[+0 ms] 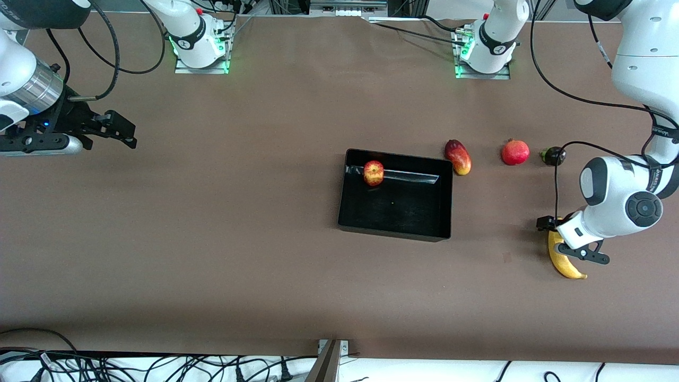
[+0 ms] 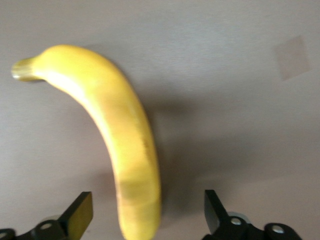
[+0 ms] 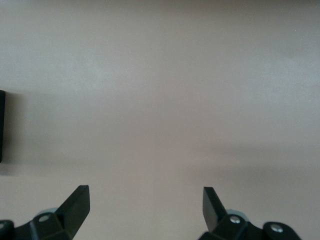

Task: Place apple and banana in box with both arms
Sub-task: 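Move the left gripper to the yellow banana and grasp it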

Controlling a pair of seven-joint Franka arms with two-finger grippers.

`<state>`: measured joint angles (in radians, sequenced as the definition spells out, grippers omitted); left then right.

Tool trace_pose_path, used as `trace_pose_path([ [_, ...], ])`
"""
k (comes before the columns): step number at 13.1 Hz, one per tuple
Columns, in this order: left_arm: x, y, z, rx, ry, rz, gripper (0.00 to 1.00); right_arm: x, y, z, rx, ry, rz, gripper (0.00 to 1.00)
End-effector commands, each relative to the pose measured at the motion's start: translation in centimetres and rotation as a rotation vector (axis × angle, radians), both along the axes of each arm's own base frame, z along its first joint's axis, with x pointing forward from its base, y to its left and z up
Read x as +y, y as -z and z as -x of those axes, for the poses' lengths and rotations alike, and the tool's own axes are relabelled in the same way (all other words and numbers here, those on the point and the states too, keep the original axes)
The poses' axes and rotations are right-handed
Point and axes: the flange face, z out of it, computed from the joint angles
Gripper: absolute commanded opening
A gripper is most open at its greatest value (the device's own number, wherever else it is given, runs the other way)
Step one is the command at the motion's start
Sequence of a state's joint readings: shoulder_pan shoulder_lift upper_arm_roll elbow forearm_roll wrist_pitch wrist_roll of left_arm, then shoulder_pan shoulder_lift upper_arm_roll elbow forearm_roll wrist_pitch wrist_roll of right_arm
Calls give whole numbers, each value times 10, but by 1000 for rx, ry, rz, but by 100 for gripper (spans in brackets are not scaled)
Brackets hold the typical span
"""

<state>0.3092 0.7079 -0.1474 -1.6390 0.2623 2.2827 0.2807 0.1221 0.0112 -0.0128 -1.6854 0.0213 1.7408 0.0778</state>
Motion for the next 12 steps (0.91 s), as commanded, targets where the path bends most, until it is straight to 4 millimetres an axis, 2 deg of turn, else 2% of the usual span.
trace_pose_path([
  [1,16,6,-12,-12,17,-7,81,1,-6,-3,-6,2,14,100],
  [2,16,8,-16,-34,20,-5,75,1,-6,-3,-6,2,12,100],
  [3,15,15,-16,-43,19,-1,61,1,-5,-2,-5,2,14,100],
  [4,13,18,-17,-51,16,1,54,0,-5,-3,-6,4,14,100],
  [5,13,20,-16,-50,9,1,39,1,-5,-3,-6,2,14,100],
  [6,13,20,-16,-50,9,1,34,1,-5,-3,-6,2,14,100],
  [8,12,24,-16,-56,9,4,0,0,-4,-3,-5,4,14,100],
  [10,10,17,-16,-50,8,4,0,0,-4,-3,-5,4,14,100],
  [12,-9,-9,-18,-34,-21,20,0,0,-4,-3,-5,4,14,100],
])
